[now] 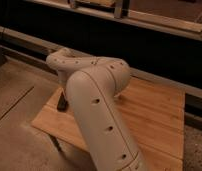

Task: Push the eraser across the table

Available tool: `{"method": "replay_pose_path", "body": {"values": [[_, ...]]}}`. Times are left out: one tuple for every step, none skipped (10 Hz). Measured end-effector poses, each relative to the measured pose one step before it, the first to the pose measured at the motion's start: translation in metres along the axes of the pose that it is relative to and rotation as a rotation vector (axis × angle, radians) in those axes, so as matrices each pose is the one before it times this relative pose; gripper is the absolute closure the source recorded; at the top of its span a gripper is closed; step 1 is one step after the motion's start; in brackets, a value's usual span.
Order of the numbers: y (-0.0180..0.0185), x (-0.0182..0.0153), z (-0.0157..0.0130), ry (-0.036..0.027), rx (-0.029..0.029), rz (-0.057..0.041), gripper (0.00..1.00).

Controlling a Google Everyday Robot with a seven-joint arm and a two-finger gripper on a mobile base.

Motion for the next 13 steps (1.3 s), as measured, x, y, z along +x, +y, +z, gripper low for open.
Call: {"method": "replay_pose_path", "body": {"values": [[0.00484, -0.00215, -0.00184, -0.00616, -0.00694, -0.00571, 0.35], [0.00656, -0.00327, -0.00296, -0.01086, -0.01306, -0.00561, 0.35], [0.00673, -0.00307, -0.00330, -0.01256, -0.01309, -0.00636, 0.35], [0.01045, -0.00275, -0.00516, -0.01636, -0.02132, -0.01170, 0.35], [0.00885, -0.00218, -0.00559, -0.01576, -0.01827, -0.01158, 0.35], [0.00843, -0.00088, -0.00466, -0.01353, -0.01504, -0.01409, 0.35], [0.00527, -0.00041, -0.00272, -0.00785, -0.01235, -0.00760, 0.35], [0.00325, 0.00015, -0.00085, -0.00444, -0.01664, -0.00169, 0.35], [-0.00334, 0.00090, 0.00094, 0.00098, -0.00119, 0.00600, 0.35], [-0.01842, 0.00116, -0.00269, -0.00575, 0.01718, 0.03647, 0.35], [-0.01691, 0.00005, -0.00523, -0.00805, 0.01550, 0.03371, 0.35], [-0.02558, -0.00037, -0.01005, -0.01943, 0.03006, 0.04609, 0.35], [-0.03321, -0.00021, -0.01233, -0.02749, 0.04045, 0.05465, 0.35]]}}
